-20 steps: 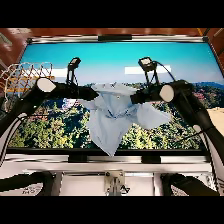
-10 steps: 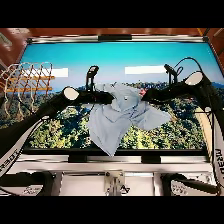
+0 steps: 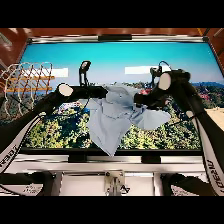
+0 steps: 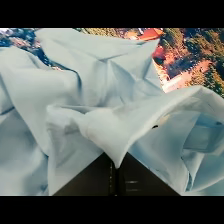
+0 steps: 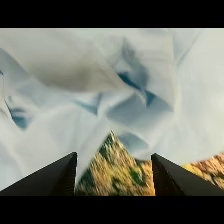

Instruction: Fold the shirts.

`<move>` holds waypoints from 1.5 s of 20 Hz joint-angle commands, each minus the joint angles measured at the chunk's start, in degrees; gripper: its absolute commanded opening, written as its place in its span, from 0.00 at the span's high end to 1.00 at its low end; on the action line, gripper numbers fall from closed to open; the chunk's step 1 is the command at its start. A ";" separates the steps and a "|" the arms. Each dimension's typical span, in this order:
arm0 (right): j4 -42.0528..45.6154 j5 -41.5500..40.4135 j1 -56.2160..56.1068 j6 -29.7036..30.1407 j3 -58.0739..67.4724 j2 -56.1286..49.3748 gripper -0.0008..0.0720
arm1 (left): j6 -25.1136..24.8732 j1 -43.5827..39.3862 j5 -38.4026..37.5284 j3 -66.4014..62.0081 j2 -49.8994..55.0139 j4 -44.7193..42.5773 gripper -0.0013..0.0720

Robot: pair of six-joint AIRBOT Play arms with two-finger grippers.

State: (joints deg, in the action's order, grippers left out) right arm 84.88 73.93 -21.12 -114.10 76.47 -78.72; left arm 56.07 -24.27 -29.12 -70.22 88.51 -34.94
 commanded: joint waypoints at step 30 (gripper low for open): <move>30.21 -2.40 -10.71 -7.96 0.26 -2.75 0.88 | -8.83 1.05 -12.79 -0.09 -1.55 -0.09 0.92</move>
State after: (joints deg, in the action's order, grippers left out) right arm 116.20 68.42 -32.10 -134.47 76.69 -85.82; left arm 49.82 -23.24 -36.62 -70.24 87.90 -34.94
